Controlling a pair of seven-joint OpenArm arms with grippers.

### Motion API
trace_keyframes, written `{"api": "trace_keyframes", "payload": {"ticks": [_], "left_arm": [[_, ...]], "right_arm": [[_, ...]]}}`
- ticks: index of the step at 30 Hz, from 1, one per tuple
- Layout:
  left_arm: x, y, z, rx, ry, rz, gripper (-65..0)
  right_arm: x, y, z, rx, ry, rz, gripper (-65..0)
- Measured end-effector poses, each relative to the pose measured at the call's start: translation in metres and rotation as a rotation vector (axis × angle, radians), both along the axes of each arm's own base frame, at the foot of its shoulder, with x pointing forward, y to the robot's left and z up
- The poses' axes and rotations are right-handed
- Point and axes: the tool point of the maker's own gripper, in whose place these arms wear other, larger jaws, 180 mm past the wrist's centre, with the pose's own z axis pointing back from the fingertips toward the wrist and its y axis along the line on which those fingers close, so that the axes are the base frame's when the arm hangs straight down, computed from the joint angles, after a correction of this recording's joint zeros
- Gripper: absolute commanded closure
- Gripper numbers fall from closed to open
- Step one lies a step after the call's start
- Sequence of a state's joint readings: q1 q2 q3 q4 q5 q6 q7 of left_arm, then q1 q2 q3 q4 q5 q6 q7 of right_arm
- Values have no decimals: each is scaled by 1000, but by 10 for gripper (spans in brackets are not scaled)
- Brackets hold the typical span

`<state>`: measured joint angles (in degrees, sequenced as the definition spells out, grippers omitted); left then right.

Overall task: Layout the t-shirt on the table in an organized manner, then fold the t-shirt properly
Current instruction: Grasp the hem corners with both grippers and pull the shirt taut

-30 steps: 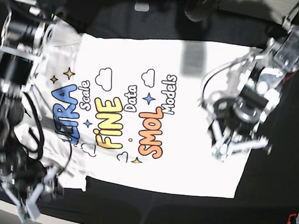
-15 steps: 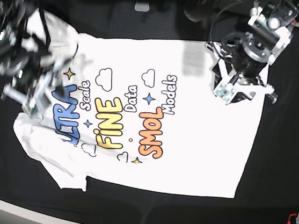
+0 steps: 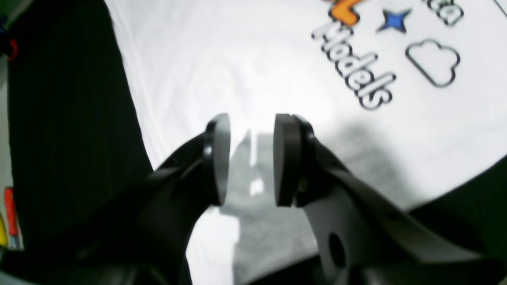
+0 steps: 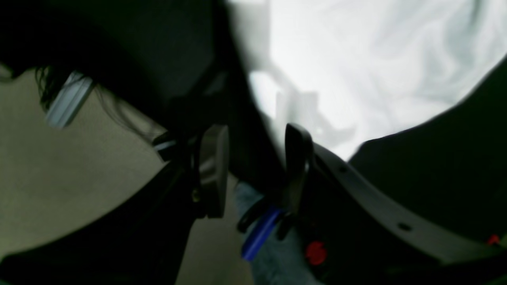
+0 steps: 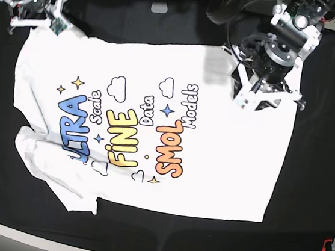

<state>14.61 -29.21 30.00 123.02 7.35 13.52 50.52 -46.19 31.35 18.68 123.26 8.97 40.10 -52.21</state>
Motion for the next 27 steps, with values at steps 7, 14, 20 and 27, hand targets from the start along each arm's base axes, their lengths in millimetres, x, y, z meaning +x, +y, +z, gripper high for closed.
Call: {"api": "trace_keyframes", "payload": {"ticks": [7, 14, 20, 27], "left_arm": [[-19, 4, -15, 17, 71, 8, -172], [-29, 2, -20, 8, 90, 4, -172], [-29, 2, -20, 8, 89, 4, -172], [-29, 2, -20, 8, 89, 4, -172]], "right_arm": [[-15, -77, -15, -260, 20, -86, -219], [-12, -92, -21, -314, 34, -5, -223], [-27, -56, -42, -244, 72, 72, -222], [8, -43, -43, -384, -80, 154, -222]]}}
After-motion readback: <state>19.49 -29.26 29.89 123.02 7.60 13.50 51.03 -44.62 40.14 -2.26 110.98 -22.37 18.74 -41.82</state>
